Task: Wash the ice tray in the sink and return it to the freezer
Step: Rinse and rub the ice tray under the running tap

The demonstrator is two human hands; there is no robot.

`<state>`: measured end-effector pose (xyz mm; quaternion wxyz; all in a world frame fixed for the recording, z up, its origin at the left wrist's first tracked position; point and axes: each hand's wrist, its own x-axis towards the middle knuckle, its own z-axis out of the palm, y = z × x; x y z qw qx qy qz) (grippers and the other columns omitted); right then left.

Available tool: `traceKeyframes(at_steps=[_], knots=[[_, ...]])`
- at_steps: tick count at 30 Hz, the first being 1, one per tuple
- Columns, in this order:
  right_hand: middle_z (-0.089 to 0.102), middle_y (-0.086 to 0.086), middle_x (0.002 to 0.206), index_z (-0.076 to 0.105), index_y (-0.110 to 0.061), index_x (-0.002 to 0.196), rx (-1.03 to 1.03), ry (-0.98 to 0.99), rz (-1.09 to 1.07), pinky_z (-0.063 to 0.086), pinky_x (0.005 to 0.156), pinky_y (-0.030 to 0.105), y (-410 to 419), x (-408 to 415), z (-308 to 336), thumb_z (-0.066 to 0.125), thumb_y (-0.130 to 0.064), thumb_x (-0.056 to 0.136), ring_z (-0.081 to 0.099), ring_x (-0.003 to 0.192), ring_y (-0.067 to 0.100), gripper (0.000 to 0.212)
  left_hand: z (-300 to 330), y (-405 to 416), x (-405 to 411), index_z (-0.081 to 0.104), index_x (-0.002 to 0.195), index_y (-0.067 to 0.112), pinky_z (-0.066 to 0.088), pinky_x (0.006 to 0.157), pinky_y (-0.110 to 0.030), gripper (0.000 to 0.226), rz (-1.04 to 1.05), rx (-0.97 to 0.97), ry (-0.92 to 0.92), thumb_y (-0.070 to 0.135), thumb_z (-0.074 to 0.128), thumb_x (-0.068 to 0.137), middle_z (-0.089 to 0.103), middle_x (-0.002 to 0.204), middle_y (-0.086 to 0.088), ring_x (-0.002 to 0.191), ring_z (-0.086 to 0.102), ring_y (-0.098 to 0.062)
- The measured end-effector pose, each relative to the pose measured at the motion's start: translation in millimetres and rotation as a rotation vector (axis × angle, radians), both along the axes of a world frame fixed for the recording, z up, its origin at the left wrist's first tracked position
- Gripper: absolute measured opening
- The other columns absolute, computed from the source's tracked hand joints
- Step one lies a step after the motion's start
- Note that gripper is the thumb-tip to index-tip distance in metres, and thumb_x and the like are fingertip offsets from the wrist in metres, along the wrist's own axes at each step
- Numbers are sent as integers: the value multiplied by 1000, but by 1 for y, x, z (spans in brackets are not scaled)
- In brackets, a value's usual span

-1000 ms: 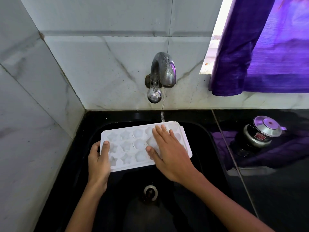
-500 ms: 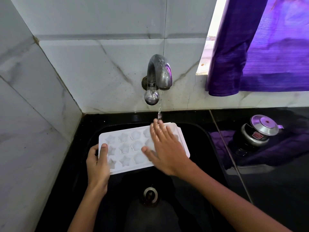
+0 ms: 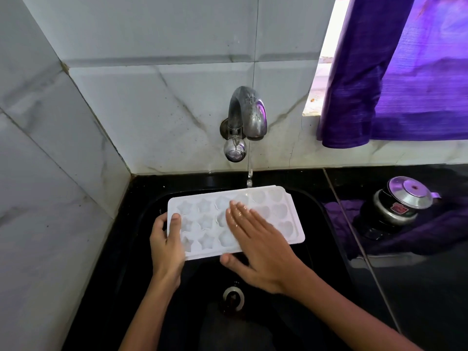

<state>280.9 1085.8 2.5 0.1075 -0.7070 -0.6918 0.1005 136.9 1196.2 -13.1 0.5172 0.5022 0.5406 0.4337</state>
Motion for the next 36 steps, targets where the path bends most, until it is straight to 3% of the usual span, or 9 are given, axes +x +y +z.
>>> traceKeyframes(at_steps=[2,6,9,15,22,25,29,31,36], knots=[[-17,0,156,-9,-15,149,1,-10,19,-11,118,30,-10,1,-2,9,-69,88,-22,142,8,84,1,5,-4,54,113,11,45,60,-23,20,24,5,-9,24,47,99,62,100,-6,78,60,-10],[-26,2,152,-18,-17,145,-12,0,-209,-18,112,24,-8,17,3,-4,-73,79,-28,140,11,87,0,8,-7,54,113,16,48,60,-24,18,4,10,-25,24,46,99,63,100,-5,83,62,-16],[-29,3,151,-19,-13,145,4,17,-283,-21,110,24,7,22,6,-6,-73,76,-30,139,13,92,-3,2,0,54,114,16,50,52,-14,19,-19,-11,-35,24,45,100,64,94,1,78,62,-10],[-12,3,157,-5,-14,149,40,-35,15,-11,118,30,-3,1,-5,2,-56,94,-19,143,11,70,-7,4,-4,55,116,15,49,61,-22,22,13,-15,-60,26,47,99,65,104,-6,82,63,-12],[-19,3,153,-9,-10,147,131,-28,-387,-18,112,24,1,17,-6,0,-53,89,-22,141,12,73,-3,5,4,58,113,21,52,56,-13,18,-25,-36,-119,24,46,100,67,96,6,83,66,-8],[-9,9,156,-3,-8,148,136,-25,-221,-14,117,29,12,0,-6,10,-46,95,-13,145,19,66,-6,-3,15,59,111,20,52,57,-13,17,-53,-16,-120,23,47,99,67,94,6,79,65,-6],[19,10,156,22,-6,147,169,-122,-29,6,116,34,10,-20,-14,23,-37,99,12,145,19,57,-11,-12,17,60,110,19,50,58,-10,16,-26,6,-115,21,49,98,67,94,5,73,66,1],[15,9,156,18,-8,148,171,-106,-75,4,116,32,4,-14,-16,21,-39,99,8,146,18,58,-11,-7,11,59,114,19,50,57,-10,19,1,-4,-122,23,49,98,66,97,4,79,66,-4],[-19,2,154,-12,-13,146,112,-46,-341,-19,114,27,2,15,-17,5,-55,88,-25,141,11,74,-12,-3,7,56,123,15,51,54,-12,28,17,-44,-129,26,47,99,66,99,3,83,65,-9]])
